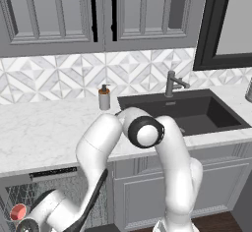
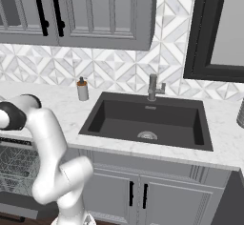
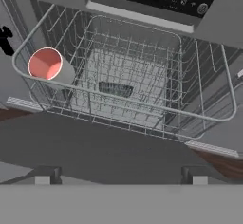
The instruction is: Pick up the cup and bowl from the counter, place them in the dishwasher, and close the dishwasher door.
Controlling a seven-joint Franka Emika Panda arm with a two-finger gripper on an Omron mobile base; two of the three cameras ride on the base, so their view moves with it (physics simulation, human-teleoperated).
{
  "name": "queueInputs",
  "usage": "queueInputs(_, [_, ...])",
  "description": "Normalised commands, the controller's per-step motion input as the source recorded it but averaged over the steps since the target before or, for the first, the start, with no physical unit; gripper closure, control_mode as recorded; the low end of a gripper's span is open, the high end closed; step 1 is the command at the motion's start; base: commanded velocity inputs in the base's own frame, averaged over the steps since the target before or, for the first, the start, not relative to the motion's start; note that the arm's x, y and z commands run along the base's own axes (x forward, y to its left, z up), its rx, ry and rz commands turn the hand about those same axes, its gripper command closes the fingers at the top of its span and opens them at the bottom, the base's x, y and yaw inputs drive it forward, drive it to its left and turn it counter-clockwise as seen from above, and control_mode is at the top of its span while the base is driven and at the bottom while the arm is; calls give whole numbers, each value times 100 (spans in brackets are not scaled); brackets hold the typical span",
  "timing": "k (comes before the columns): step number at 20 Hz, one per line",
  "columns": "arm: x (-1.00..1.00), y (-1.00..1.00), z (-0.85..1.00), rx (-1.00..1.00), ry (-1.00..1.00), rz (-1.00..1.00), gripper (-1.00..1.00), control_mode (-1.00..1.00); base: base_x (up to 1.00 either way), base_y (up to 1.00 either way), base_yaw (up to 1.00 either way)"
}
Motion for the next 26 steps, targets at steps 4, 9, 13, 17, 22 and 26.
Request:
queueInputs(4, [-43,0,-38,0,-56,0,-100,-100,0,0,0])
queueInputs(9, [-63,-29,-72,1,-44,-1,-100,-100,0,0,0])
queueInputs(13, [-70,-22,-64,1,-23,0,-100,-100,0,0,0])
queueInputs(17, [-11,-12,-49,-1,-19,-3,-100,-100,0,0,0])
queueInputs(22, [4,-13,-75,-1,-17,-1,-100,-100,0,0,0])
queueInputs(26, [18,-9,-79,5,-19,0,-100,-100,0,0,0])
